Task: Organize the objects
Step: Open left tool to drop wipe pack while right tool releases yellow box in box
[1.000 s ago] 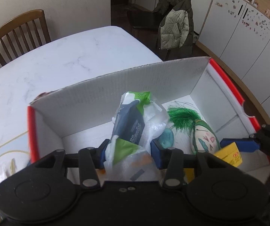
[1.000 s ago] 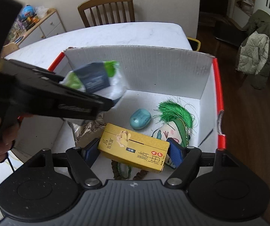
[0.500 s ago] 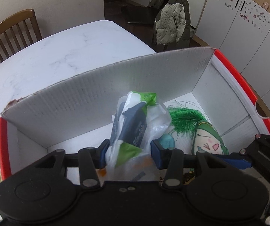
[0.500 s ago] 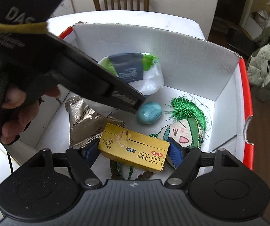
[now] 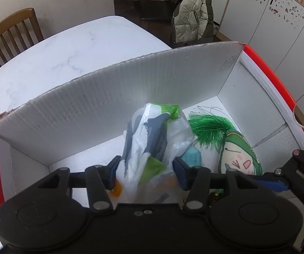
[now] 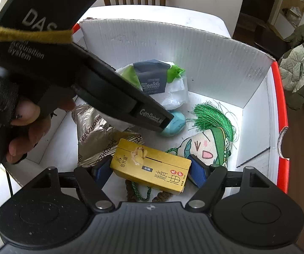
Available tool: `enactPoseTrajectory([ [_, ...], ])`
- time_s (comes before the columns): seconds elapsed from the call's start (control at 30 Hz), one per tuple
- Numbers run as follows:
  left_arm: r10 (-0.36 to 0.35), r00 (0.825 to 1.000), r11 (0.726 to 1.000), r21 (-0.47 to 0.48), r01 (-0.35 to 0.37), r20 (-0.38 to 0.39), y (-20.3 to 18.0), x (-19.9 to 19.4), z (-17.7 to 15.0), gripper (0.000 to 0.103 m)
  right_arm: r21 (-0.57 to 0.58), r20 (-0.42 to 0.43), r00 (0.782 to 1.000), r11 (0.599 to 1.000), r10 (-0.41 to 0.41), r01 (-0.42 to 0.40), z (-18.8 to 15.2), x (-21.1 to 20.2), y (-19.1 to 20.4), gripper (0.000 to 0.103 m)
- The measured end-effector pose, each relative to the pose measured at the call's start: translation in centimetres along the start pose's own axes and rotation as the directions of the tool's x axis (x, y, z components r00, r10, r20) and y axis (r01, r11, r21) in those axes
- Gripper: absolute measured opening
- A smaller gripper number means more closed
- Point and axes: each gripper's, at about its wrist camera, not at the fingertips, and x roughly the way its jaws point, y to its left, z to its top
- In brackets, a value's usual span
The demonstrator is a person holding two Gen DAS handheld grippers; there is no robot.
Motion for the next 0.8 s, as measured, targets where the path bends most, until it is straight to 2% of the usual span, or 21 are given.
enactPoseTrajectory([
  [0.2,0.017,1.0,1.0,0.006,-0.017,0.008,-0.1,-0.6,-0.2,0.065,0.026,0.0,1.0,1.0,0.003,-0.003,-0.1,-0.4,-0.3,0.077],
  [0.3,0.019,1.0,1.0,0.0,-0.019,0.018,0.0,-1.1,-0.3,0.075,0.034,0.001,1.0,0.999,-0.001,0.001,-0.2,-0.5,-0.4,0.077],
  [0.53,0.029,0.999,0.999,-0.019,-0.028,0.046,0.5,-2.5,-0.7,0.082,0.057,0.032,0.999,0.998,-0.008,0.006,-0.2,-1.7,-0.8,0.077],
  [0.8,0.028,0.996,0.998,-0.067,-0.022,0.087,1.5,-4.6,-1.2,0.086,0.074,0.076,0.997,0.997,-0.008,0.003,-0.1,-3.4,-0.7,0.079],
])
